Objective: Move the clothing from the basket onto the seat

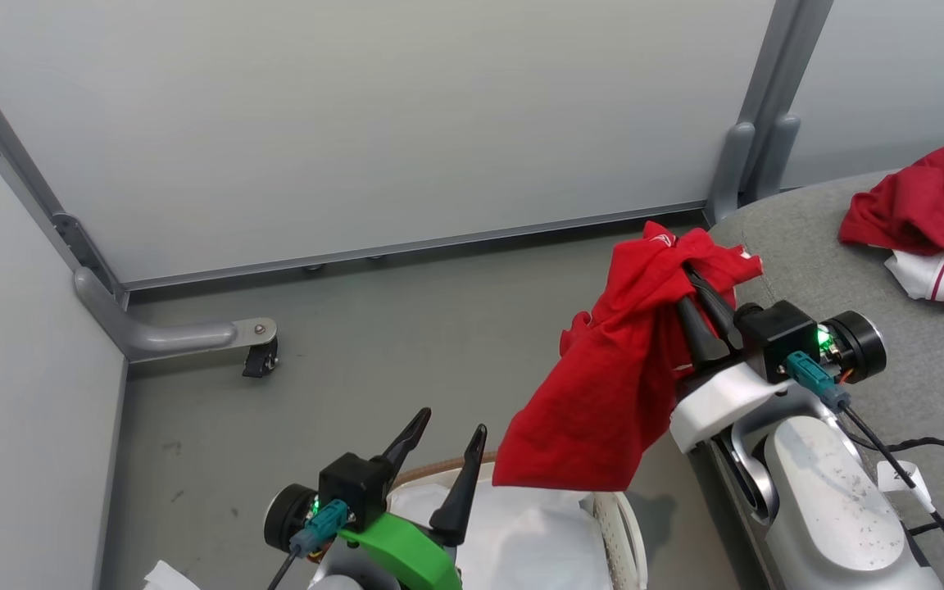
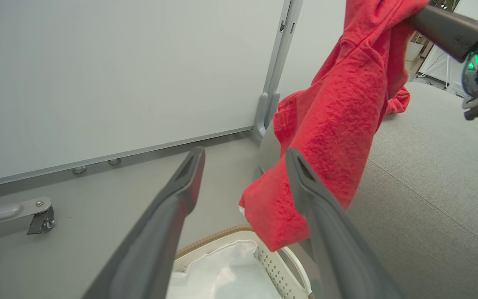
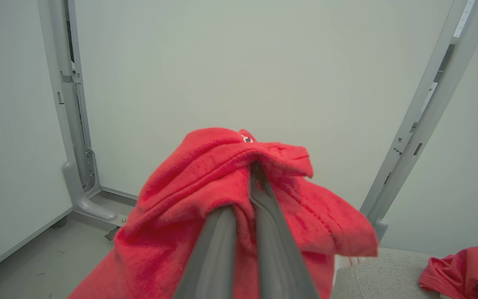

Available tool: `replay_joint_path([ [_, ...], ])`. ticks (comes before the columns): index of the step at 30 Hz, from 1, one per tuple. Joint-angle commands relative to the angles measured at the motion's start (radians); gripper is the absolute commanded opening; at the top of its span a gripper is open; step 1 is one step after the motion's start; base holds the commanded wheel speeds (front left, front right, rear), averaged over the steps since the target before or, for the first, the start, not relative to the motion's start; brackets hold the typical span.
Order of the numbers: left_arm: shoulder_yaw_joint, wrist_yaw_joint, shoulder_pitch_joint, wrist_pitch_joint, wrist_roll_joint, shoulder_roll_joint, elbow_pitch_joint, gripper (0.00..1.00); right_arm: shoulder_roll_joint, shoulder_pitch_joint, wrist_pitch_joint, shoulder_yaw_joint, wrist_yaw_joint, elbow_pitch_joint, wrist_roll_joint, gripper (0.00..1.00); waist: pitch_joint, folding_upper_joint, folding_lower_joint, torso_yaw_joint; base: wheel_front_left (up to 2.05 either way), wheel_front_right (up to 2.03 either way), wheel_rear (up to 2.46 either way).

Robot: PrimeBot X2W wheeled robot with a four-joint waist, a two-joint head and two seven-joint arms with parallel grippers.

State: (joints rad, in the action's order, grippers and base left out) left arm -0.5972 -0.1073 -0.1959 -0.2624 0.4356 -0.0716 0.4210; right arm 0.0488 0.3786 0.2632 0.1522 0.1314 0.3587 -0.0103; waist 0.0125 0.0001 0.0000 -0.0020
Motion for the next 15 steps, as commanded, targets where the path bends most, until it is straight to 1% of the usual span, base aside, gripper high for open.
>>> replay_joint_path([
  [1,0.006,-0.008,0.016,-0.003,-0.009,0.007,0.0,1.0,0.003,-0.011,0.002,-0.004,-0.001,-0.006,-0.004,0.0,-0.002,-0.0001,0.0,-0.004,0.0,0.0,0.0],
  [4,0.016,-0.012,0.023,-0.003,-0.026,0.011,-0.001,1.0,0.003,-0.005,0.002,-0.011,-0.001,-0.009,-0.006,0.0,-0.005,-0.0001,0.0,-0.018,0.0,0.0,0.0],
  [8,0.02,-0.016,0.032,-0.003,-0.054,0.015,-0.006,1.0,0.004,0.002,0.002,-0.023,-0.001,-0.016,-0.002,0.0,-0.013,-0.0001,0.0,-0.062,0.0,0.0,0.0],
  [15,0.028,-0.02,0.035,-0.003,-0.087,0.019,-0.026,1.0,0.003,-0.033,0.002,-0.063,-0.001,-0.021,-0.008,0.0,-0.035,-0.0001,0.0,-0.204,0.0,0.0,0.0],
])
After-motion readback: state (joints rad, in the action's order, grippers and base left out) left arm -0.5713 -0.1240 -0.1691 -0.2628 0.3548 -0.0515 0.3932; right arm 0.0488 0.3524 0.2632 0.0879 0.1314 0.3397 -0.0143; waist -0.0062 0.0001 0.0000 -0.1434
